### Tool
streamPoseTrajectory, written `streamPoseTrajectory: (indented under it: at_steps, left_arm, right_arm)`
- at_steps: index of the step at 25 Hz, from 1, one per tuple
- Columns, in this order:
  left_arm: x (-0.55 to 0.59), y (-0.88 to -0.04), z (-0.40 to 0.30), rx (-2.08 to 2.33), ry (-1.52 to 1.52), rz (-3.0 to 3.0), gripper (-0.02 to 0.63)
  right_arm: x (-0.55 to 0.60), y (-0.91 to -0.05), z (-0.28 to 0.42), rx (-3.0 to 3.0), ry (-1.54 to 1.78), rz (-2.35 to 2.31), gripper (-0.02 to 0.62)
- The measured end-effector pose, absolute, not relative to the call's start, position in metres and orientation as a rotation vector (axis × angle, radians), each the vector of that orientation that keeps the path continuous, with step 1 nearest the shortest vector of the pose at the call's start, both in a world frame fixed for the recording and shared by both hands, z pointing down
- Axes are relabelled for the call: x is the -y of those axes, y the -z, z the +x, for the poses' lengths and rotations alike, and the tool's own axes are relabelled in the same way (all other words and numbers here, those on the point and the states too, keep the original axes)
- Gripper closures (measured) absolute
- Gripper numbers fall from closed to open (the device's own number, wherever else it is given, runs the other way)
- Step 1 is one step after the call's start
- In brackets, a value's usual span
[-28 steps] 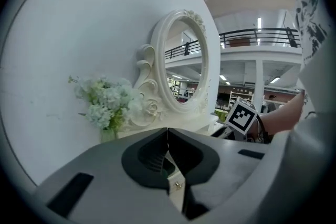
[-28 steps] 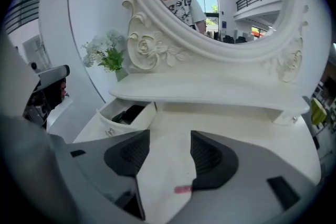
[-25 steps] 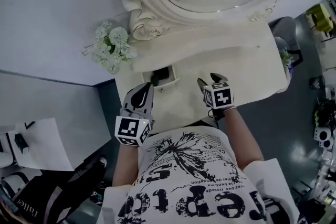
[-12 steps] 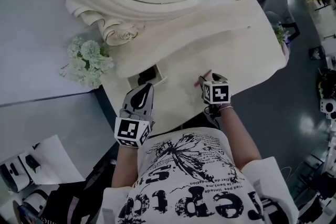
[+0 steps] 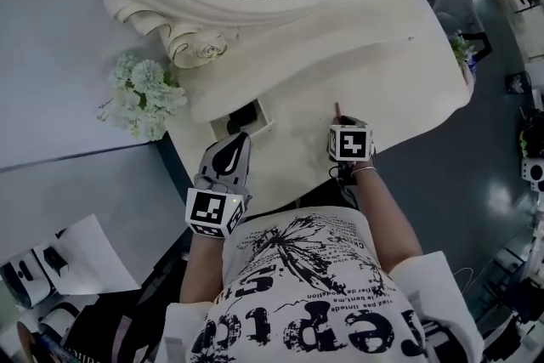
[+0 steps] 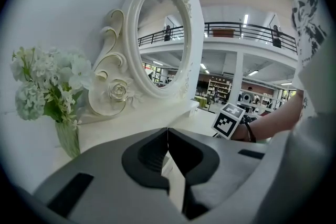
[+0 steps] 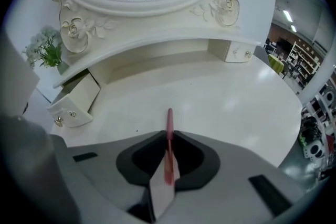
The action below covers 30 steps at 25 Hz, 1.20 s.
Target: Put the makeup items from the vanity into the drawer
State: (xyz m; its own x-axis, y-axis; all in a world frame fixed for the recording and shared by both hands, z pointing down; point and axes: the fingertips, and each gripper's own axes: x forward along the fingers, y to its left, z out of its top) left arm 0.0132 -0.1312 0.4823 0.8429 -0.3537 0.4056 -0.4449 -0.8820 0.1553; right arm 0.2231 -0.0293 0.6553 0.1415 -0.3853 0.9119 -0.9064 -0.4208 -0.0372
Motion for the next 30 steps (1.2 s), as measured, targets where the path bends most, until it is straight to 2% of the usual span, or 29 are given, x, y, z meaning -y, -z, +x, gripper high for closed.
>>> streamPoseTrajectory:
  at_steps: [14,30]
  left_arm:
    - [0.132,-0.456,-0.030,0.822,-0.444,2.761,0.586]
    - [0.127,-0.427,-0.139,1.365,-0.290,2.557,0.586]
  right_arm:
    - [0.088,-0.590,0.179,1.542,-1.082,1.776,0.538]
    - [0.173,-0.556,0.016,2.006,-0.732,1.199,0.538]
